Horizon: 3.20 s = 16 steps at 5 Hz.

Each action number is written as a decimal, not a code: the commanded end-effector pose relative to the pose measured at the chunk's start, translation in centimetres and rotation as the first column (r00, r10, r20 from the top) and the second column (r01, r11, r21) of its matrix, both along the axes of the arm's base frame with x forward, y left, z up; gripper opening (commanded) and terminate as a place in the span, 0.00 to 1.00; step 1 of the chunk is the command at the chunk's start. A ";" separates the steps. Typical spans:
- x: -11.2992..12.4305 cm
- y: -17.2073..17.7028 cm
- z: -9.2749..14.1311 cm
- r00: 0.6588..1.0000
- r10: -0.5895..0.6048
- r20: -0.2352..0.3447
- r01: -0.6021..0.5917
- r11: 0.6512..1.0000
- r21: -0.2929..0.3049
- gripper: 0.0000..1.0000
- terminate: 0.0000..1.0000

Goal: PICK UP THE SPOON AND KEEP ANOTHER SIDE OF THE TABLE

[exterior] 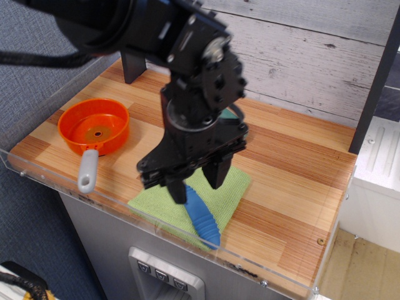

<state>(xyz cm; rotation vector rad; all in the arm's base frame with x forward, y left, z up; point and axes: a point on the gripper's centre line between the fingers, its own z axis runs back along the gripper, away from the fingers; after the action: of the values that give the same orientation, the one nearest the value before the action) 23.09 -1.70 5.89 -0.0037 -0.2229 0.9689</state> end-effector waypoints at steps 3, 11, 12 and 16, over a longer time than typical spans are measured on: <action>0.5 0.0 -2.3 0.998 -0.055 0.019 0.056 0.996 -0.071 1.00 0.00; 1.3 0.9 1.8 0.996 -0.050 0.074 0.056 0.995 -0.080 0.00 0.00; 1.5 1.5 2.8 0.994 -0.080 0.079 0.085 0.994 -0.063 0.00 0.00; 4.7 -5.1 2.2 0.702 -0.707 0.082 0.708 0.706 0.017 0.00 0.00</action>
<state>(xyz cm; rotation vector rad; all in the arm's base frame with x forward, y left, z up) 28.10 -6.24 6.88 -0.1299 -0.2202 0.1974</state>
